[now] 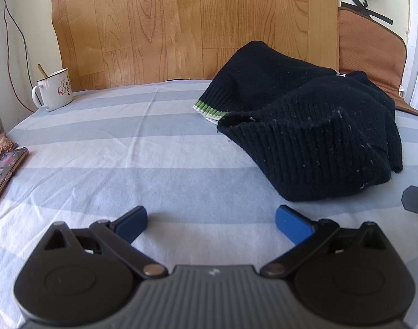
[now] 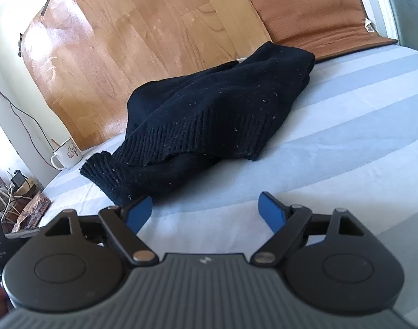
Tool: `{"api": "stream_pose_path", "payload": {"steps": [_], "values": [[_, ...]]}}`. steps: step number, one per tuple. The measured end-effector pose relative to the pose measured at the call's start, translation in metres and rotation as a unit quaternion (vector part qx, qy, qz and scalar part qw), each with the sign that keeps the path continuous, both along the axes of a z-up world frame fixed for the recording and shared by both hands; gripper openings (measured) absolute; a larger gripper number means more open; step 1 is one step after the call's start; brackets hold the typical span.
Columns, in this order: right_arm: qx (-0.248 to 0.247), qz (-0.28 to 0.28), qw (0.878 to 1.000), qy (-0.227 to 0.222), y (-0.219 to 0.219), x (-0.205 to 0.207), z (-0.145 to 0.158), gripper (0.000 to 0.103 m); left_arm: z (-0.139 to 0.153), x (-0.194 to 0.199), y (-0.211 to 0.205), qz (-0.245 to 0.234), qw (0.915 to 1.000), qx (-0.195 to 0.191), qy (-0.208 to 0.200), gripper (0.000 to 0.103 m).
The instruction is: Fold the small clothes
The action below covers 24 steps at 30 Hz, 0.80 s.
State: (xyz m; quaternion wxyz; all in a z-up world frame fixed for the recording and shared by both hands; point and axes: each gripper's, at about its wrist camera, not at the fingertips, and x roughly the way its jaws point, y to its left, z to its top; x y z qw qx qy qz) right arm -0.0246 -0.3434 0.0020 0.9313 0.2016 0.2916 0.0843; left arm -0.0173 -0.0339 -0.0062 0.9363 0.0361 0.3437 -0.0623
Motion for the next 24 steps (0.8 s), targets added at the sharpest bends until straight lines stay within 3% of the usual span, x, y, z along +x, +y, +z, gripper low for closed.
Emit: {"api": "stream_pose_path", "payload": {"steps": [11,15,20,23,24], "values": [[0.004,-0.004,1.000,-0.002,-0.007,-0.002,0.004,0.085,0.000,-0.002,0.003,-0.009,0.9999,-0.007,-0.001,0.103],[-0.023,-0.015,0.998,-0.049,-0.010,-0.003,0.023,0.067,0.003,-0.007,0.019,0.001,0.9983,-0.056,-0.016,0.103],[-0.072,0.026,0.994,-0.078,0.015,0.028,0.045,0.063,0.006,-0.007,0.045,0.035,0.9915,-0.123,-0.027,0.103],[-0.092,0.053,0.992,-0.067,0.034,0.059,0.045,0.064,0.007,-0.006,0.055,0.039,0.9871,-0.152,-0.029,0.103],[-0.101,0.056,0.991,-0.063,0.040,0.069,0.044,0.069,0.006,-0.005,0.058,0.040,0.9858,-0.160,-0.029,0.103]]}}
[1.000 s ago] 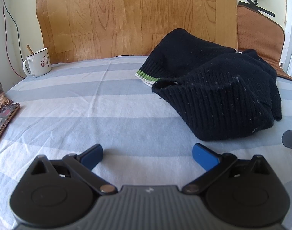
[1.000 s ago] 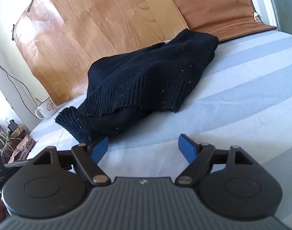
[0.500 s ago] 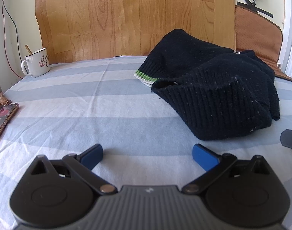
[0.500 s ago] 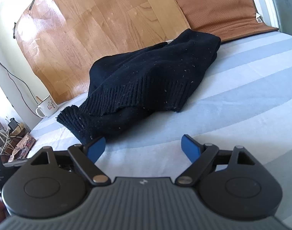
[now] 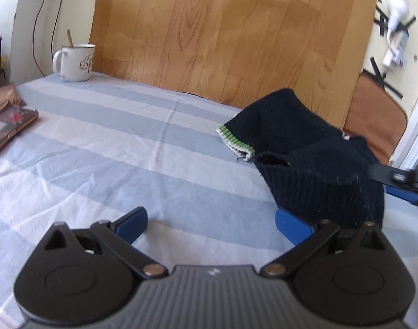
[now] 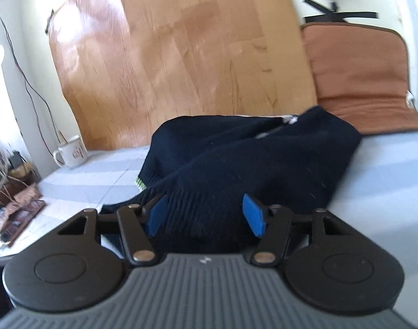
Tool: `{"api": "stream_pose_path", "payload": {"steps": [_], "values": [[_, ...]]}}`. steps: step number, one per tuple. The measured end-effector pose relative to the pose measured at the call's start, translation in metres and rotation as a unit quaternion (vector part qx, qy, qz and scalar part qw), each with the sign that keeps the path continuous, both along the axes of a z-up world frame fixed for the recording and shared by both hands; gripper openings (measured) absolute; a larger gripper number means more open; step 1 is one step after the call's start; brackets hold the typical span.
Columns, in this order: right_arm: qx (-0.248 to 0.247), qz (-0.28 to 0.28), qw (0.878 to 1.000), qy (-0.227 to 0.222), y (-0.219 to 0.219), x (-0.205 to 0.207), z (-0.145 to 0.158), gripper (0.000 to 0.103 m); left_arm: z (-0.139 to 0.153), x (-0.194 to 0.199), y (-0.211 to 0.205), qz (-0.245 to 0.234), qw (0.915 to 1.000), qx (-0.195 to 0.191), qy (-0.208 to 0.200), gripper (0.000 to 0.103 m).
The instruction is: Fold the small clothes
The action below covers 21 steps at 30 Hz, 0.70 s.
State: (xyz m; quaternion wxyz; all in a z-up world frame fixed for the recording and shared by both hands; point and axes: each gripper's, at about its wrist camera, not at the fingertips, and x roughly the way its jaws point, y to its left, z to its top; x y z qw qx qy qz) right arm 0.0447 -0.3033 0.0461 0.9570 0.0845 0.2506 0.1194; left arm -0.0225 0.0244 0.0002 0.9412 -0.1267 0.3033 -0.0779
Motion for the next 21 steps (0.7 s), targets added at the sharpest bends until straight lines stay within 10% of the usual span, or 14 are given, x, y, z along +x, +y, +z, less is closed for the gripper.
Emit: {"api": "stream_pose_path", "payload": {"steps": [3,6,7,15,21], "values": [[-0.047,0.012,0.998,0.028,0.013,0.029,-0.015,0.081,-0.001,0.001,0.004,0.002,0.9999,-0.010,0.002,0.103],[-0.110,0.009,0.993,0.042,0.016,0.043,-0.030,0.019,-0.002,0.002,0.004,-0.002,0.9999,-0.011,0.000,0.103],[-0.101,0.013,0.994,0.044,0.011,0.042,-0.029,0.015,-0.002,0.001,0.005,-0.005,0.9999,-0.015,-0.001,0.103],[-0.028,-0.065,0.997,-0.030,-0.091,-0.043,0.021,0.011,0.005,0.015,0.008,-0.062,0.9970,-0.046,0.002,0.103],[-0.093,-0.018,0.995,0.034,-0.129,-0.074,0.014,0.030,0.014,0.034,-0.008,-0.064,0.9971,-0.039,-0.014,0.103]]}}
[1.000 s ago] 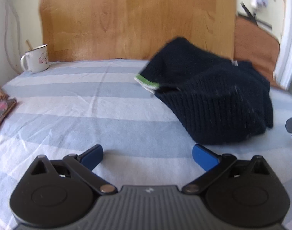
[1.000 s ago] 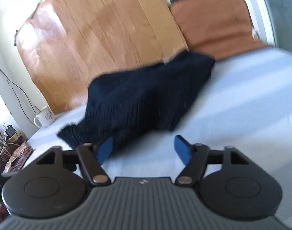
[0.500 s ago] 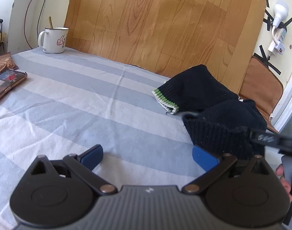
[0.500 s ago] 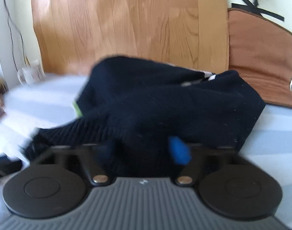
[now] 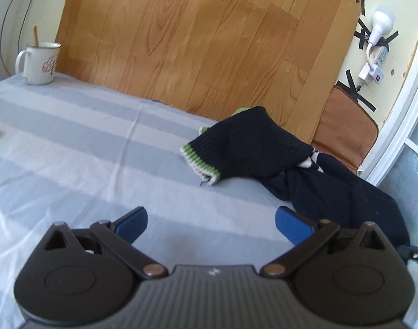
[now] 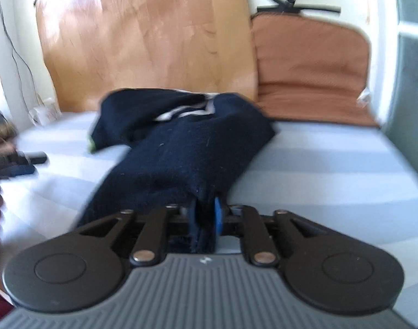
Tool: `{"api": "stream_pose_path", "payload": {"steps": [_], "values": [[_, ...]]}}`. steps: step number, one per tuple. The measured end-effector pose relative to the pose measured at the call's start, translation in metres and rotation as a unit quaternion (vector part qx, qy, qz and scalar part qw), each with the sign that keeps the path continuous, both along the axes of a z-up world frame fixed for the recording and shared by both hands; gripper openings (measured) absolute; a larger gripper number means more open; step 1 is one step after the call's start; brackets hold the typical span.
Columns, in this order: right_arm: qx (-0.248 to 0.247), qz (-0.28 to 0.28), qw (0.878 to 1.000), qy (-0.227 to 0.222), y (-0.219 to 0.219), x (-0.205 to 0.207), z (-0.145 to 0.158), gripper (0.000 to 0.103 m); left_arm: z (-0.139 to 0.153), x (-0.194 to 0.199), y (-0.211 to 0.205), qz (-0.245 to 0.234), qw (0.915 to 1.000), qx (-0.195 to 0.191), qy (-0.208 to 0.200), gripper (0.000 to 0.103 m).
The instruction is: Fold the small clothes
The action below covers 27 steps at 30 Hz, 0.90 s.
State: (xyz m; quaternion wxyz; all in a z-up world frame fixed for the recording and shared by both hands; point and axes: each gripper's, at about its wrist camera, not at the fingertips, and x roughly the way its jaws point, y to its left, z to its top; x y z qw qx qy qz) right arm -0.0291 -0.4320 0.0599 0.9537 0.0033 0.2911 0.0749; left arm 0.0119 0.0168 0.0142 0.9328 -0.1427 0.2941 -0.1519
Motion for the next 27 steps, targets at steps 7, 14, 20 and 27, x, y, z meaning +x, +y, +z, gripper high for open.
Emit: {"api": "stream_pose_path", "payload": {"steps": [7,14,20,27], "values": [[-0.040,0.103,0.988,-0.108,0.066,0.057,0.049,0.079,-0.013,0.003,-0.017,0.002,0.9994,0.033,-0.003,0.102],[-0.194,0.231,0.953,-0.040,0.198,0.178,-0.011,0.054,-0.013,0.004,-0.012,0.011,0.9996,0.025,0.000,0.102],[-0.046,0.200,0.978,-0.024,0.145,0.192,0.038,0.008,-0.012,0.010,-0.010,-0.018,0.9997,0.007,0.013,0.102],[0.065,0.005,0.989,-0.136,-0.019,0.139,0.109,0.008,0.019,0.063,-0.044,-0.058,0.9978,0.030,-0.009,0.102]]}}
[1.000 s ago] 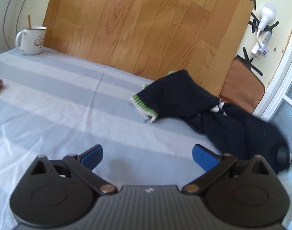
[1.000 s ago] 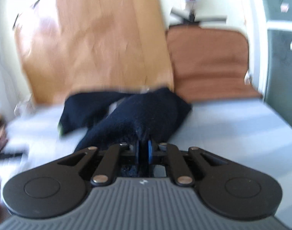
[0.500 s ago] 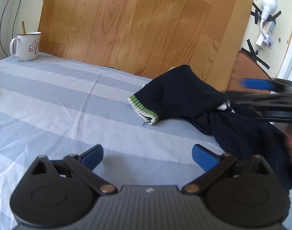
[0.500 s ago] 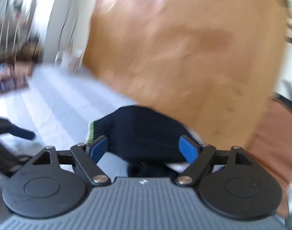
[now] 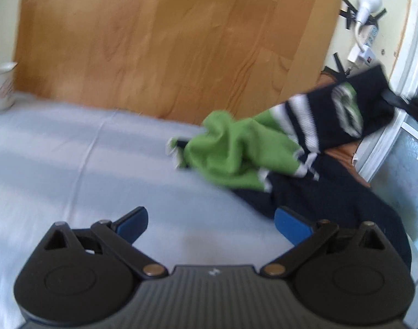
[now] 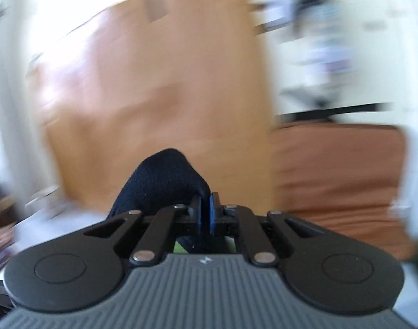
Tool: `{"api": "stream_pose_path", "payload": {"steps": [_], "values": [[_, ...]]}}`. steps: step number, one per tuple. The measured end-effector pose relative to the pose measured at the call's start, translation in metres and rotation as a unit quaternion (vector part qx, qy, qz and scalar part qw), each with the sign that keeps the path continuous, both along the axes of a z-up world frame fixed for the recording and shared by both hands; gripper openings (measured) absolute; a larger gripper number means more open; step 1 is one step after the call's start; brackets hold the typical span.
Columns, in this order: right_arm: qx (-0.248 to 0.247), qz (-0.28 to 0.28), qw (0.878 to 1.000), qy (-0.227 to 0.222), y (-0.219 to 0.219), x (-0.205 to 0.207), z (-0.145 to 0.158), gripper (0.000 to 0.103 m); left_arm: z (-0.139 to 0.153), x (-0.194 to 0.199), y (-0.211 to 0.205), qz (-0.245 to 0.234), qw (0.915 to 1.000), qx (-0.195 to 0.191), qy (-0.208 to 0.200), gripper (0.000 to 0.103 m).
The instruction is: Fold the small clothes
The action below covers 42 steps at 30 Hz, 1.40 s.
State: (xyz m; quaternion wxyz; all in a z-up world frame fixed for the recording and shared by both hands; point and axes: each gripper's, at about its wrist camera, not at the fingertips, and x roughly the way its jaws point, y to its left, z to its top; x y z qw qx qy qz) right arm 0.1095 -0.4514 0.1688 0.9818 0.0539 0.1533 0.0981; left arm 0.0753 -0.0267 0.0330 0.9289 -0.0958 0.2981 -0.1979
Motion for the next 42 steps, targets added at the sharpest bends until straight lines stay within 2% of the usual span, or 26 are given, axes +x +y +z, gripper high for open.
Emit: {"api": "stream_pose_path", "payload": {"steps": [3,5,6,8,10,11,12,13,14,15,18,19,20,22,23,25,27,29,32,33,34,35,36,38,42], "values": [[0.025,-0.087,0.996,-0.006,-0.060,-0.025,-0.003,0.008,0.004,0.026,-0.032,-0.016,0.9989,0.038,-0.021,0.101],[0.014,-0.145,0.989,-0.013,-0.086,-0.042,-0.009,0.008,0.002,0.042,-0.047,-0.008,0.9974,0.064,-0.031,0.097],[0.014,-0.176,0.984,-0.011,-0.100,-0.052,-0.012,0.008,-0.001,0.049,-0.049,0.002,0.9972,0.069,-0.027,0.097],[0.022,-0.236,0.971,0.005,-0.132,-0.069,-0.025,0.009,-0.001,0.058,-0.050,0.009,0.9985,0.052,-0.011,0.096],[-0.025,-0.300,0.953,0.028,-0.144,-0.074,-0.046,0.013,-0.002,0.059,-0.048,0.007,0.9990,0.042,-0.013,0.096],[-0.074,-0.335,0.938,0.039,-0.143,-0.075,-0.055,0.015,-0.002,0.058,-0.048,0.006,0.9986,0.049,-0.021,0.096],[-0.111,-0.363,0.924,0.045,-0.143,-0.074,-0.061,0.030,-0.004,0.056,-0.047,0.005,0.9980,0.058,-0.027,0.096],[-0.126,-0.373,0.918,0.044,-0.142,-0.074,-0.065,0.047,-0.005,0.056,-0.045,0.003,0.9974,0.064,-0.032,0.096],[-0.114,-0.366,0.923,0.032,-0.141,-0.077,-0.067,0.048,-0.006,0.056,-0.043,0.003,0.9969,0.070,-0.037,0.096],[-0.094,-0.342,0.935,0.018,-0.137,-0.079,-0.064,0.048,-0.005,0.059,-0.041,0.006,0.9963,0.076,-0.041,0.096],[-0.057,-0.217,0.975,0.009,-0.105,-0.058,-0.055,0.050,-0.003,0.071,-0.033,0.022,0.9944,0.091,-0.049,0.096],[-0.045,-0.162,0.986,0.014,-0.092,-0.044,-0.053,0.058,-0.002,0.077,-0.030,0.029,0.9946,0.089,-0.045,0.097],[-0.041,-0.113,0.993,0.020,-0.077,-0.028,-0.052,0.063,-0.001,0.082,-0.026,0.034,0.9957,0.079,-0.035,0.097],[-0.053,-0.045,0.997,0.045,-0.049,0.011,-0.057,0.085,0.003,0.092,-0.020,0.027,0.9982,0.049,-0.021,0.097],[-0.063,-0.006,0.996,0.068,-0.035,0.035,-0.063,0.086,0.006,0.095,-0.022,0.018,0.9987,0.041,-0.021,0.099],[-0.089,0.044,0.989,0.113,-0.014,0.081,-0.077,0.087,0.010,0.098,-0.029,-0.005,0.9990,0.034,-0.030,0.103],[-0.120,0.060,0.978,0.160,-0.005,0.121,-0.094,0.087,0.012,0.103,-0.039,-0.029,0.9981,0.040,-0.037,0.103],[-0.104,0.088,0.966,0.218,-0.010,0.153,-0.109,0.087,0.011,0.109,-0.050,-0.047,0.9965,0.055,-0.043,0.103],[-0.074,0.113,0.947,0.292,-0.025,0.172,-0.131,0.086,0.004,0.123,-0.059,-0.066,0.9952,0.063,-0.036,0.100],[-0.063,0.121,0.942,0.306,-0.026,0.170,-0.135,0.072,0.001,0.126,-0.060,-0.070,0.9954,0.057,-0.033,0.091],[-0.049,0.131,0.941,0.307,-0.028,0.162,-0.135,0.039,-0.001,0.126,-0.061,-0.075,0.9954,0.052,-0.031,0.049],[-0.045,0.129,0.945,0.298,-0.028,0.151,-0.130,0.025,-0.002,0.127,-0.062,-0.081,0.9950,0.055,-0.021,0.021],[-0.047,0.117,0.951,0.281,-0.027,0.142,-0.121,0.016,-0.001,0.127,-0.061,-0.087,0.9948,0.050,-0.014,0.019],[-0.043,0.096,0.968,0.228,-0.026,0.114,-0.097,0.014,0.006,0.114,-0.057,-0.080,0.9957,0.037,-0.029,0.016],[-0.054,0.063,0.991,0.106,-0.015,0.047,-0.029,0.013,0.052,0.061,-0.046,-0.072,0.9896,0.025,-0.122,0.016]]}}
